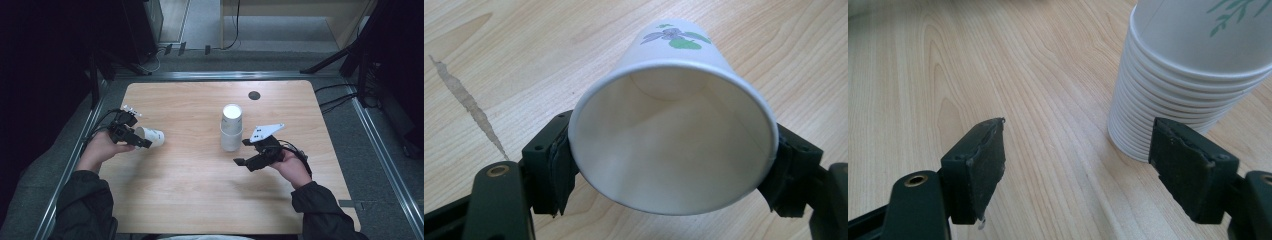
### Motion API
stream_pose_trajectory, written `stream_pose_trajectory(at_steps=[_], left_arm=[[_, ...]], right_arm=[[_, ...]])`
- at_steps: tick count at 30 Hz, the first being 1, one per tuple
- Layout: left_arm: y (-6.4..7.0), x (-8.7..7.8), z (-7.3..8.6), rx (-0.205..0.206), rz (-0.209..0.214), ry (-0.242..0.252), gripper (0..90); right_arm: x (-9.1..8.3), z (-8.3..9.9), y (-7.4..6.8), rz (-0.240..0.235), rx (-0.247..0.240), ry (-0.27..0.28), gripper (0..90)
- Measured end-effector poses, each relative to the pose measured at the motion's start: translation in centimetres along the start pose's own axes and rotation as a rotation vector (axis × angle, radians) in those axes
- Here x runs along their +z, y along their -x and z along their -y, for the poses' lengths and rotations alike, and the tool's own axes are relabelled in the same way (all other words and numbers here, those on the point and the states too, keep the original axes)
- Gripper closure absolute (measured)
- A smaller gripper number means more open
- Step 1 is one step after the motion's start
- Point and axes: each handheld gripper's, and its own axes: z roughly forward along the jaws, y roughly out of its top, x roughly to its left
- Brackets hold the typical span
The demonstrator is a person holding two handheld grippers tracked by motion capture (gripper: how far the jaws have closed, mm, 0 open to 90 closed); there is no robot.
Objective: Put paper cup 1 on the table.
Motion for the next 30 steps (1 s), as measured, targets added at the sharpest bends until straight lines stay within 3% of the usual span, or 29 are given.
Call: stream_pose_trajectory(at_steps=[30], left_arm=[[0.3, 1.7, -0.7, 0.011, -0.028, 0.020, 19.1]], right_arm=[[0.2, 0.0, 0.0, -0.007, -0.003, -0.011, 23.3]])
